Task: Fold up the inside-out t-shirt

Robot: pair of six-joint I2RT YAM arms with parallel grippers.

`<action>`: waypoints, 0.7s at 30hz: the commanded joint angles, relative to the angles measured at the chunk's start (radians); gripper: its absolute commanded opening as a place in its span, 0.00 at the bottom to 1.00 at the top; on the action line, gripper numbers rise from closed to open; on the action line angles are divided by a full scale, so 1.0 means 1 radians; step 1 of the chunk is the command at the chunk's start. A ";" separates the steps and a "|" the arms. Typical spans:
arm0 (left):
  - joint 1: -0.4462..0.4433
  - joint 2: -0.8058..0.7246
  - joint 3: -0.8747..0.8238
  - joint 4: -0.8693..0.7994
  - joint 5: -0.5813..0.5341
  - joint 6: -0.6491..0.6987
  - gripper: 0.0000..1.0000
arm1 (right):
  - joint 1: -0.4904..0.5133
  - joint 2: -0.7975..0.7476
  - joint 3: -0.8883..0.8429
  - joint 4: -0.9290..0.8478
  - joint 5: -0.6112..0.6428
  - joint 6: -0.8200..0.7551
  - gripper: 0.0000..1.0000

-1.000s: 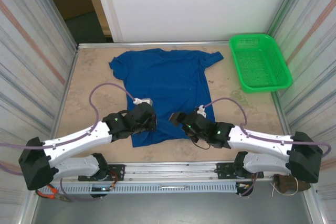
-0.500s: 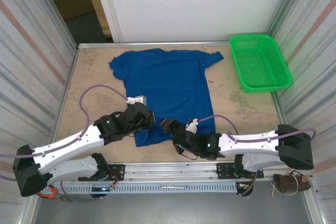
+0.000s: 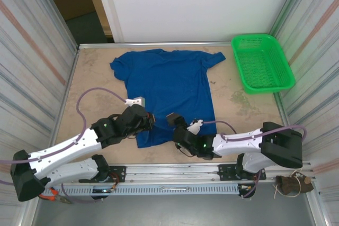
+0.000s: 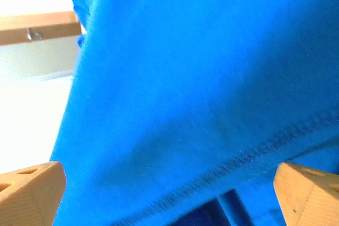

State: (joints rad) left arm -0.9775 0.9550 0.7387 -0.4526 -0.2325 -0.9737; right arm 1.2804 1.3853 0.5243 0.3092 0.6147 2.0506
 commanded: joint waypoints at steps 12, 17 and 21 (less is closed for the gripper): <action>0.008 -0.038 -0.036 -0.004 -0.005 -0.019 0.00 | -0.061 0.022 -0.001 0.147 -0.012 -0.109 0.37; 0.012 -0.054 -0.029 -0.001 -0.002 -0.017 0.00 | 0.012 0.034 0.000 0.103 -0.007 -0.037 0.99; 0.014 -0.072 -0.024 0.010 0.001 -0.022 0.00 | 0.049 0.103 -0.031 0.236 0.017 0.015 0.99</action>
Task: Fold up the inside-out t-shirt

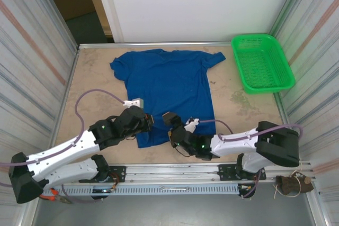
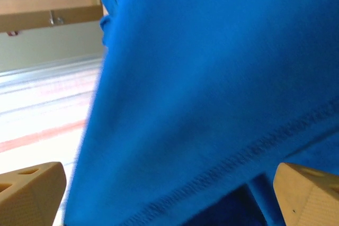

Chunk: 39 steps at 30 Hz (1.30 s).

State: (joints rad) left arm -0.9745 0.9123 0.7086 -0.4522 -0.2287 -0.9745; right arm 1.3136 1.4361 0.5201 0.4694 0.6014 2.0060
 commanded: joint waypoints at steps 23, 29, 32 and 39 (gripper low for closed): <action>0.026 -0.063 -0.036 0.014 -0.011 0.044 0.00 | -0.134 0.060 0.041 0.189 -0.050 -0.165 0.00; 0.044 -0.096 -0.029 0.038 -0.023 0.381 0.60 | -0.148 -0.029 0.076 0.019 -0.118 -0.243 0.00; 0.008 -0.121 -0.053 0.051 -0.050 0.481 0.69 | -0.170 -0.060 0.102 -0.036 -0.169 -0.295 0.00; -0.139 -0.092 -0.136 0.164 -0.160 0.573 0.77 | -0.219 -0.074 0.148 -0.087 -0.272 -0.349 0.00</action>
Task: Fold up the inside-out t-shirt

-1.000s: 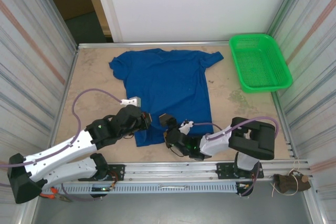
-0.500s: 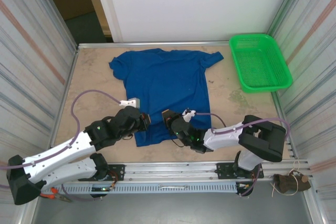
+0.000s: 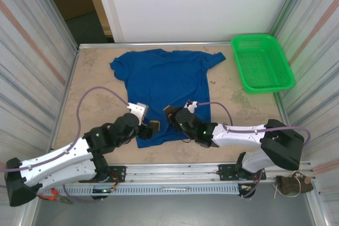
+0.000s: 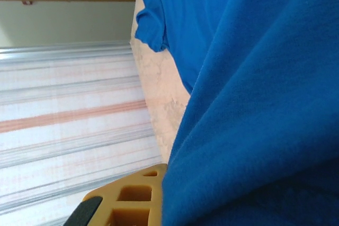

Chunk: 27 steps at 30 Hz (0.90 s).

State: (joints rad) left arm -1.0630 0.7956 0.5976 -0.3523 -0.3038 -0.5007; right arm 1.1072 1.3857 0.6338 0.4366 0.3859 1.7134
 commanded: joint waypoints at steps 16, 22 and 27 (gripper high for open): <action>-0.236 0.363 -0.092 0.439 -0.472 0.202 0.91 | -0.038 -0.011 0.069 -0.070 -0.117 -0.040 0.00; -0.193 0.476 -0.068 0.521 -0.619 0.202 0.79 | -0.021 -0.021 0.065 -0.072 -0.103 -0.017 0.00; -0.125 0.406 -0.048 0.557 -0.545 0.300 0.00 | -0.016 -0.061 0.052 -0.075 -0.096 -0.021 0.02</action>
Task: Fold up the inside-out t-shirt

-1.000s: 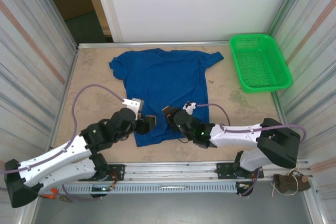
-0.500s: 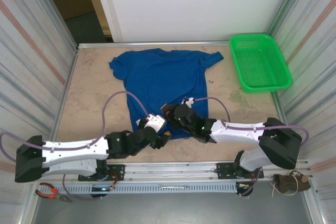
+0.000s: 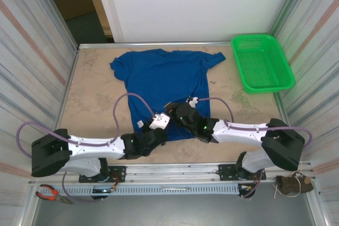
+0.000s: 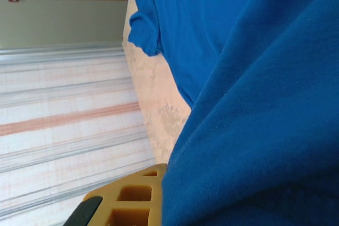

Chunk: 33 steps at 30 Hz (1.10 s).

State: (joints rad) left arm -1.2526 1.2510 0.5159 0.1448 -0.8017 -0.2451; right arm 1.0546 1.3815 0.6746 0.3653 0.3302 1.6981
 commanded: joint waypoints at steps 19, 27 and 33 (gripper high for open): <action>0.239 -0.154 0.480 -0.581 0.412 0.024 0.00 | 0.303 -0.355 -0.197 -0.102 0.311 -0.312 0.03; 0.241 -0.191 0.455 -0.573 0.529 0.055 0.00 | 0.225 -0.167 -0.173 0.096 0.237 -0.433 0.00; 0.240 -0.190 0.454 -0.594 0.539 0.038 0.00 | 0.189 -0.073 -0.094 0.134 0.161 -0.454 0.00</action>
State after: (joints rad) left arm -1.0153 1.0859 0.9630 -0.4362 -0.2882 -0.2062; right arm 1.2472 1.2831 0.5346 0.4294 0.5255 1.2934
